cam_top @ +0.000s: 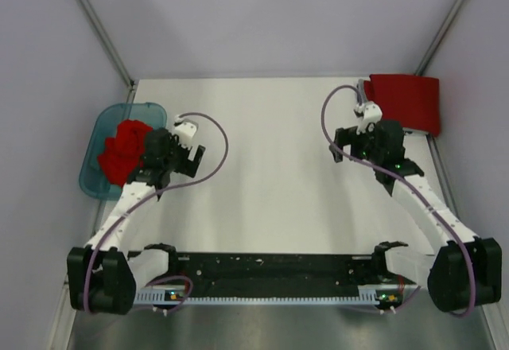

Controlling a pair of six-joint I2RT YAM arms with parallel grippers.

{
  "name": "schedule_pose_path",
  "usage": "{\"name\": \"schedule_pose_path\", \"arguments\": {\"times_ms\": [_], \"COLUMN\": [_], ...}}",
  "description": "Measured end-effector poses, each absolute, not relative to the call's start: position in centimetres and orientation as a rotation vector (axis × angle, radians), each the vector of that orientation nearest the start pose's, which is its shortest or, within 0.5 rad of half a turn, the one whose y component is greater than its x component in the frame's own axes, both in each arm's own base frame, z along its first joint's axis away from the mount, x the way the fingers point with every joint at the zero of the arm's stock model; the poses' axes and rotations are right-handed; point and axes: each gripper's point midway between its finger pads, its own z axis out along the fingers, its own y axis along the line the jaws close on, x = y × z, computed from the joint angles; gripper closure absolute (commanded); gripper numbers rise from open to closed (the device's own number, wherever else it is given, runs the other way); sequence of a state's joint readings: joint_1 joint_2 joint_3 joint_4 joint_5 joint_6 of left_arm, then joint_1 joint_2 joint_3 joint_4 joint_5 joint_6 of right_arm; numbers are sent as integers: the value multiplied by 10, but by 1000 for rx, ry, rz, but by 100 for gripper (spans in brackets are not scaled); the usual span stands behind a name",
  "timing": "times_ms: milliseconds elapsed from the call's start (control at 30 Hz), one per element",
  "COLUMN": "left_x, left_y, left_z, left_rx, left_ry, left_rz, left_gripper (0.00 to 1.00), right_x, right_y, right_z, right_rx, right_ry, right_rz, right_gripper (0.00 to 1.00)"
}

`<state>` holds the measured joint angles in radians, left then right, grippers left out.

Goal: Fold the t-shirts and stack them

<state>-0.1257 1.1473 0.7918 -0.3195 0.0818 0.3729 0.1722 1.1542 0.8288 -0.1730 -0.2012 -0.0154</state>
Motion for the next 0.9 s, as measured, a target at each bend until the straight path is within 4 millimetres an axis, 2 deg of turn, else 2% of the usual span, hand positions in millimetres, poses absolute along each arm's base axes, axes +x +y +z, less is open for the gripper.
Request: {"name": "schedule_pose_path", "arguments": {"times_ms": [133,300,400,600,767,900], "left_x": [327,326,330,337,334,334], "left_y": [-27,-18,-15,-21,-23,-23], "left_z": [130,92,93,116,118,118], "left_rx": [439,304,251,235,245,247], "left_ry": [2056,2048,2014,1884,1861,1860], "left_rz": [42,57,65,35,23,20], "left_gripper": [1,1,1,1,1,1], "right_x": [327,315,309,308,311,310], "right_y": [86,67,56,44,39,38], "right_z": [147,121,111,128,148,150], "right_rx": [-237,-126,-70,-17,10,18], "right_ry": [1988,1921,1904,1779,1698,1678], "right_rz": [287,217,169,122,109,106], "right_gripper": [1,1,1,1,1,1]}}
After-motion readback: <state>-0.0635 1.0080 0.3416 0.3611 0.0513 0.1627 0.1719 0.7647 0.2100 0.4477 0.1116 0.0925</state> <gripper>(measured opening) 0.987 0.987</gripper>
